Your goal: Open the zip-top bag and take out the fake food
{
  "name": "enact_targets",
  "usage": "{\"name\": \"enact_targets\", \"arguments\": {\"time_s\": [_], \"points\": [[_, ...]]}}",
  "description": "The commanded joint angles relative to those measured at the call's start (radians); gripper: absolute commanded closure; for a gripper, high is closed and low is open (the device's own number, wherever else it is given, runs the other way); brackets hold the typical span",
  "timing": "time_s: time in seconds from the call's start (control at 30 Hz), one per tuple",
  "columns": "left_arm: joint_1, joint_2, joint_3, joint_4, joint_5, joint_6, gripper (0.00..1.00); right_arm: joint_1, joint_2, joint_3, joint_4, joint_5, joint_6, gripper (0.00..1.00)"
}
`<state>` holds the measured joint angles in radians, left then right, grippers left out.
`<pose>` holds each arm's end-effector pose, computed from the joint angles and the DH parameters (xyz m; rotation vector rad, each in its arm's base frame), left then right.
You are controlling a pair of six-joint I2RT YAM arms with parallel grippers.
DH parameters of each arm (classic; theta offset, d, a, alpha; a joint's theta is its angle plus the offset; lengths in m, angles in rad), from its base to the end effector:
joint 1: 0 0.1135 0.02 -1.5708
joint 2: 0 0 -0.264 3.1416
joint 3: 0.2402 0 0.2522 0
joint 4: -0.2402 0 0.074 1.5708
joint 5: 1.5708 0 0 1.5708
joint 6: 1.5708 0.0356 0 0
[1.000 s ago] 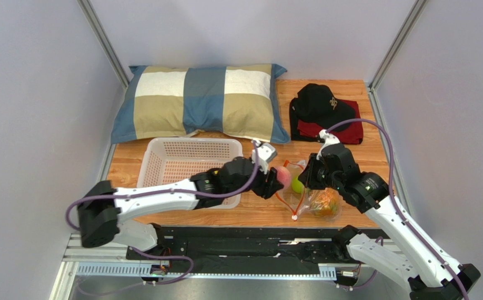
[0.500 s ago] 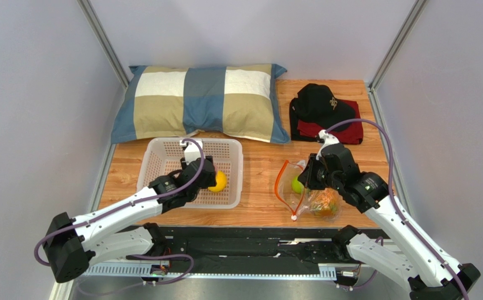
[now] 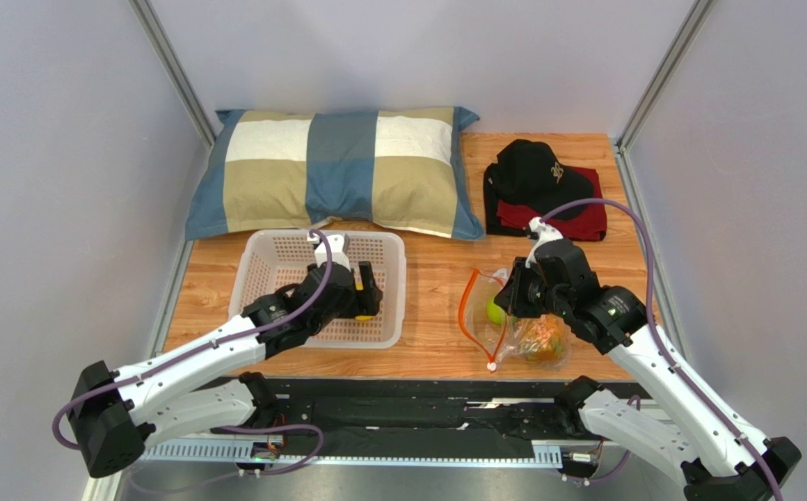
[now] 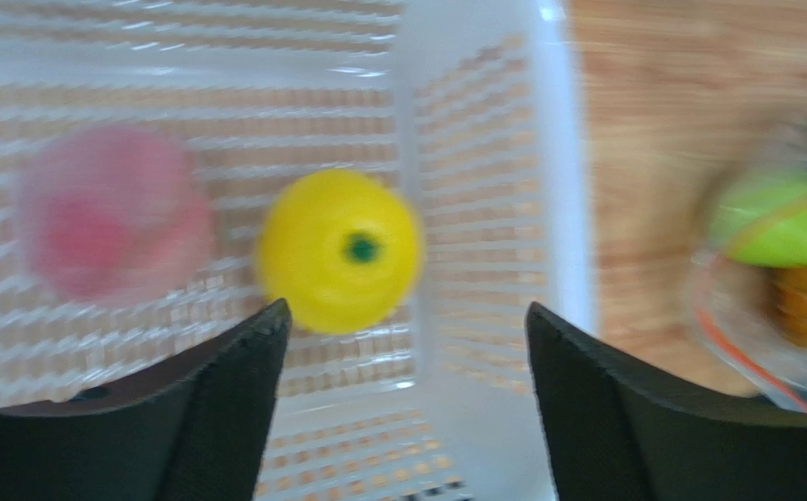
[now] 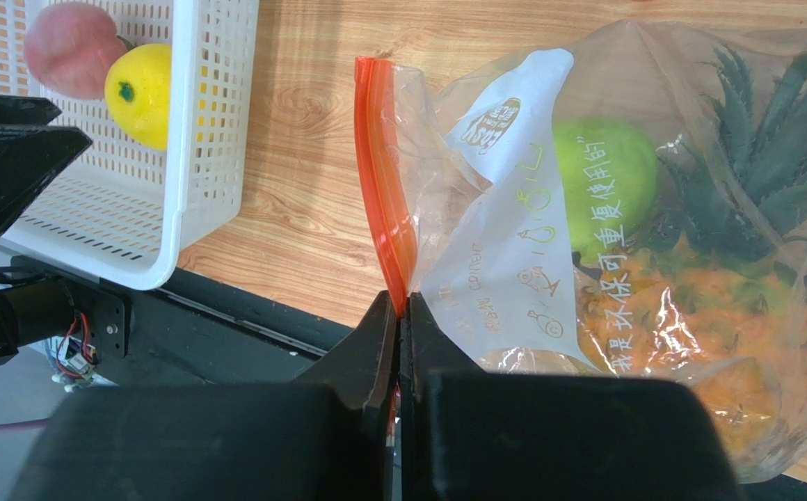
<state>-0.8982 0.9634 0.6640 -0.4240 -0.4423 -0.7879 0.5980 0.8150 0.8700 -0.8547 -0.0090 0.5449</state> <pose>0.1369 -0.1475 0.2451 -0.1030 2.2423 -0.4181 0.1292 0.0884 0.3004 -0.0693 2.4415 0.5454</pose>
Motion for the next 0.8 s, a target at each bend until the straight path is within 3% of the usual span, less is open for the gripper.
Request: {"name": "enact_targets", "arguments": {"time_s": [0.0, 0.07, 0.1, 0.13, 0.37, 0.47, 0.53, 0.57, 0.6, 0.63, 0.77], "points": [[-0.001, -0.035, -0.027, 0.368, 0.380, 0.101, 0.33, 0.005, 0.003, 0.021, 0.048, -0.042, 0.013, 1.00], [-0.002, 0.010, -0.078, 0.604, 0.538, 0.070, 0.40, 0.005, 0.004, 0.021, 0.062, -0.057, 0.018, 1.00], [-0.004, 0.044, -0.083, 0.678, 0.597, 0.067, 0.53, 0.006, 0.006, 0.020, 0.068, -0.077, 0.021, 1.00], [-0.008, 0.082, -0.077, 0.762, 0.682, 0.059, 0.55, 0.005, 0.007, 0.020, 0.074, -0.085, 0.029, 1.00], [-0.094, 0.464, 0.074, 0.984, 0.836, 0.050, 0.76, 0.006, 0.006, 0.018, 0.114, -0.131, 0.061, 1.00], [-0.113, 0.585, 0.109, 1.097, 0.875, 0.023, 0.75, 0.006, 0.000, 0.017, 0.129, -0.161, 0.076, 1.00], [-0.116, 0.661, 0.144, 1.122, 0.887, -0.017, 0.69, 0.008, -0.004, 0.014, 0.146, -0.177, 0.085, 1.00], [-0.119, 0.679, 0.155, 1.123, 0.886, -0.034, 0.65, 0.008, -0.005, 0.012, 0.146, -0.184, 0.093, 1.00], [-0.122, 0.695, 0.163, 1.127, 0.883, -0.060, 0.52, 0.008, -0.004, 0.011, 0.149, -0.184, 0.095, 1.00], [-0.125, 0.713, 0.169, 1.124, 0.854, -0.068, 0.47, 0.009, -0.002, 0.009, 0.151, -0.187, 0.095, 1.00], [-0.133, 0.738, 0.193, 1.019, 0.760, -0.070, 0.38, 0.013, 0.007, -0.002, 0.149, -0.186, 0.090, 1.00]]}}
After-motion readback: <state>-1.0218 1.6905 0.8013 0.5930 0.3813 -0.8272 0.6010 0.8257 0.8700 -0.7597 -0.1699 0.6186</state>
